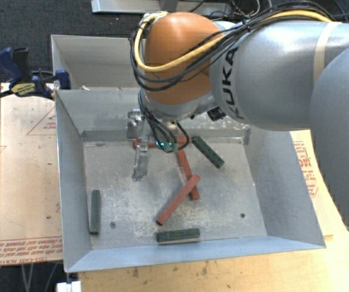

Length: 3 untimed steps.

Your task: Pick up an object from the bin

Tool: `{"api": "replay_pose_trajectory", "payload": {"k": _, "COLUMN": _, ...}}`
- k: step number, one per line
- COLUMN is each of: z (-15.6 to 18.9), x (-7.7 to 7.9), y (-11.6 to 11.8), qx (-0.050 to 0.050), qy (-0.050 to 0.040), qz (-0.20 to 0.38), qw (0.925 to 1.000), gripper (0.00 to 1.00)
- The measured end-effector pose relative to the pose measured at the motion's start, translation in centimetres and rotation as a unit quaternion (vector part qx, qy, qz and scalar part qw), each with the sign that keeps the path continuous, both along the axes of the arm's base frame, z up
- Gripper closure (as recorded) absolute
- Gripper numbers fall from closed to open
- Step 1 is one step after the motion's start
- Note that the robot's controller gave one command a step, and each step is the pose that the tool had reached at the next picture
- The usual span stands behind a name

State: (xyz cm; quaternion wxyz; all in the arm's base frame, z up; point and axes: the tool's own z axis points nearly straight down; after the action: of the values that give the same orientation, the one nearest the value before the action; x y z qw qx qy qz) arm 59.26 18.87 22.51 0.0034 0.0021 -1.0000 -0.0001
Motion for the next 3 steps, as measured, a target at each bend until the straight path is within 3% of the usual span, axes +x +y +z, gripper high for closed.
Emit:
{"api": "replay_pose_trajectory", "payload": {"k": 1, "z": 0.4, "x": 0.2, "y": -0.1, "qx": 0.001, "qy": -0.0038, "qz": -0.001, "qw": 1.0000, "gripper": 0.00}}
{"api": "replay_pose_trajectory", "payload": {"k": 2, "z": -1.3, "x": -0.7, "y": -1.6, "qx": 0.002, "qy": -0.0080, "qz": 0.039, "qw": 0.9992, "gripper": 0.00}}
{"api": "replay_pose_trajectory", "payload": {"k": 3, "z": -8.0, "x": 0.9, "y": -5.8, "qx": 0.001, "qy": -0.0069, "qz": 0.115, "qw": 0.9933, "gripper": 0.00}}
